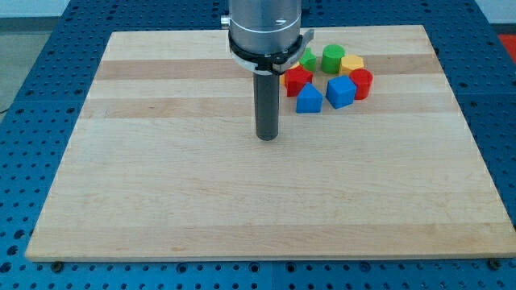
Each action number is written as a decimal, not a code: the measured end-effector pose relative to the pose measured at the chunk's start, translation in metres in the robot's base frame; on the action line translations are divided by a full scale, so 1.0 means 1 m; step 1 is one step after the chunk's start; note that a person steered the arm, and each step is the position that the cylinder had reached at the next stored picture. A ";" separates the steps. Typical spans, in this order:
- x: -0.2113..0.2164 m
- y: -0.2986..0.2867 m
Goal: Place the red star below the triangle
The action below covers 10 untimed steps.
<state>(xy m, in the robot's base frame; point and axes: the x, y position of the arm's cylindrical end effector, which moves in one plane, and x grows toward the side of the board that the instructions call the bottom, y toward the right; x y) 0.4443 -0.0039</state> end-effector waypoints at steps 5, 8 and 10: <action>-0.035 0.158; -0.059 0.157; -0.067 0.142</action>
<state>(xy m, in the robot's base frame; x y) 0.3769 0.1384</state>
